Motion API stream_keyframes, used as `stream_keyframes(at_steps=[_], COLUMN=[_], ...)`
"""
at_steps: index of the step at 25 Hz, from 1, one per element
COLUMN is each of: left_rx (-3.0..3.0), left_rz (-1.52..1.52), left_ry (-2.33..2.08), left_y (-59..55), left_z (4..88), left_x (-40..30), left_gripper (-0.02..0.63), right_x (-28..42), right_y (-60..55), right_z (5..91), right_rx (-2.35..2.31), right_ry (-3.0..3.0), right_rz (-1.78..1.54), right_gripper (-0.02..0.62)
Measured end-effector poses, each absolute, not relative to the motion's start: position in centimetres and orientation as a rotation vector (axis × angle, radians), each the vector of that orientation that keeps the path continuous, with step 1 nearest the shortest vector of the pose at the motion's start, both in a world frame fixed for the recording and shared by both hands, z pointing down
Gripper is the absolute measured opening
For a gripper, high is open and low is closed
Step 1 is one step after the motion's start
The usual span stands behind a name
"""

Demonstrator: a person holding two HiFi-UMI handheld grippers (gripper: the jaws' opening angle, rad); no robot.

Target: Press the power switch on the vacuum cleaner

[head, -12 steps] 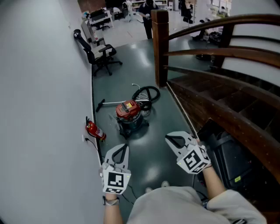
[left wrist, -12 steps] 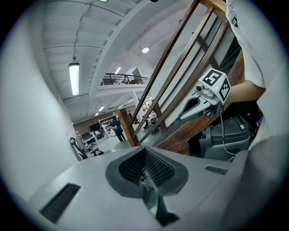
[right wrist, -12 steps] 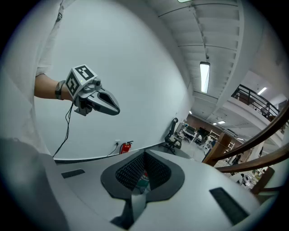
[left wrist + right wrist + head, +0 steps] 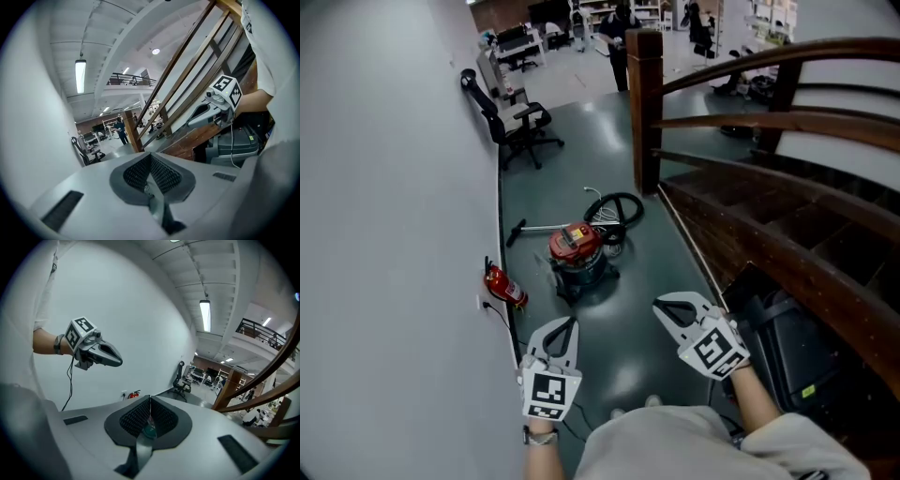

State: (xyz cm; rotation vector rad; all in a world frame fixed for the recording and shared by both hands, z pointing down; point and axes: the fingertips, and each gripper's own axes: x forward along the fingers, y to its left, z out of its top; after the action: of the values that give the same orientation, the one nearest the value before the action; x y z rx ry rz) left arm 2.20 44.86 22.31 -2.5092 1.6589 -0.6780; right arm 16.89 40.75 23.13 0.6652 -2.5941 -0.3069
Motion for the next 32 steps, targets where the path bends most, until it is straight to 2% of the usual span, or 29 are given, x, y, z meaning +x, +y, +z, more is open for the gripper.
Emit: stream_keyframes(at_steps=[21, 32], left_rx=[-2.491, -2.514], left_rz=[-0.666, -0.652], left_ry=[1.760, 1.737], left_y=[43.6, 36.9], left_z=[23.0, 25.4], left_x=[6.2, 3.0], left_gripper=[-0.002, -0.002], right_x=[20.8, 18.0], right_y=[38.6, 32.1], right_z=[23.1, 24.7], right_rx=[0.606, 0.608], right_ry=[-2.774, -2.755], right_rz=[-0.005, -0.051], right_gripper=[0.029, 0.029])
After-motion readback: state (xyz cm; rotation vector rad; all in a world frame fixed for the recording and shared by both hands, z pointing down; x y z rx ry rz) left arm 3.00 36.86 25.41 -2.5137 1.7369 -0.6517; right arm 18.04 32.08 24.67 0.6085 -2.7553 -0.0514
